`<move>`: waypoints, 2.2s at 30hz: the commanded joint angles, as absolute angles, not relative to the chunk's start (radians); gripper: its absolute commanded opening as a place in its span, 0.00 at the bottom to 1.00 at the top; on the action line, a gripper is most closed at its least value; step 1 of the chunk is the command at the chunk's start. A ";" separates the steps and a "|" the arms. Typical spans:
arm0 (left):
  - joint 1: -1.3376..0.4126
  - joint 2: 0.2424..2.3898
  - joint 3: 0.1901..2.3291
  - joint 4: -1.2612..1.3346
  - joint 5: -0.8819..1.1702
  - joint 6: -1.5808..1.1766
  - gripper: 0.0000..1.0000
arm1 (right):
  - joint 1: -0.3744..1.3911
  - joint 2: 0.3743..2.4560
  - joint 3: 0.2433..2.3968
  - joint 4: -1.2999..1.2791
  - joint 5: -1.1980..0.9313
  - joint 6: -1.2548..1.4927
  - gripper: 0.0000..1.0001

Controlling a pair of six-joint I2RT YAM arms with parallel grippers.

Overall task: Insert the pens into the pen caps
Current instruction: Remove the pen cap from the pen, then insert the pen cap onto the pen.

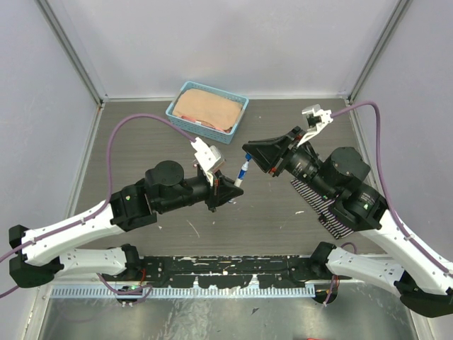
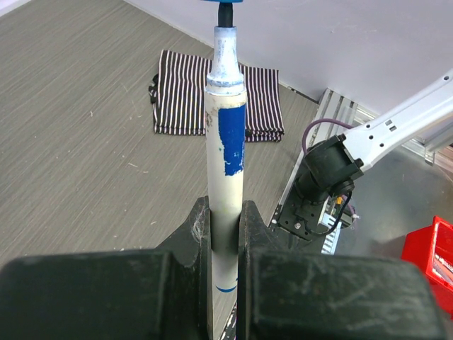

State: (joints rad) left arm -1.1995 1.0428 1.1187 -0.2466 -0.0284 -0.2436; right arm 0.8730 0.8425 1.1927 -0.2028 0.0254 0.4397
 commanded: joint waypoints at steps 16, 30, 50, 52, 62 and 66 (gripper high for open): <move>-1.201 1.029 1.147 -0.218 -0.044 -0.233 0.00 | 0.873 0.833 1.215 -0.188 -0.014 0.434 0.01; -1.201 1.016 1.141 -0.215 -0.059 -0.230 0.00 | 0.871 0.842 1.179 -0.199 -0.042 0.449 0.01; -1.202 1.009 1.135 -0.206 -0.068 -0.233 0.00 | 0.872 0.851 1.124 -0.196 -0.105 0.478 0.01; -1.201 1.011 1.134 -0.199 -0.070 -0.234 0.00 | 0.871 0.850 1.116 -0.191 -0.140 0.483 0.01; -1.201 1.017 1.137 -0.137 -0.087 -0.239 0.00 | 0.872 0.836 1.071 -0.206 -0.207 0.482 0.01; -1.201 1.019 1.152 -0.114 -0.089 -0.235 0.00 | 0.872 0.837 1.052 -0.223 -0.214 0.481 0.01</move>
State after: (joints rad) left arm -1.2041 1.0279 1.1187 -0.2756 -0.0616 -0.2398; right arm 0.8600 0.8295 1.0851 -0.1425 -0.1116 0.4778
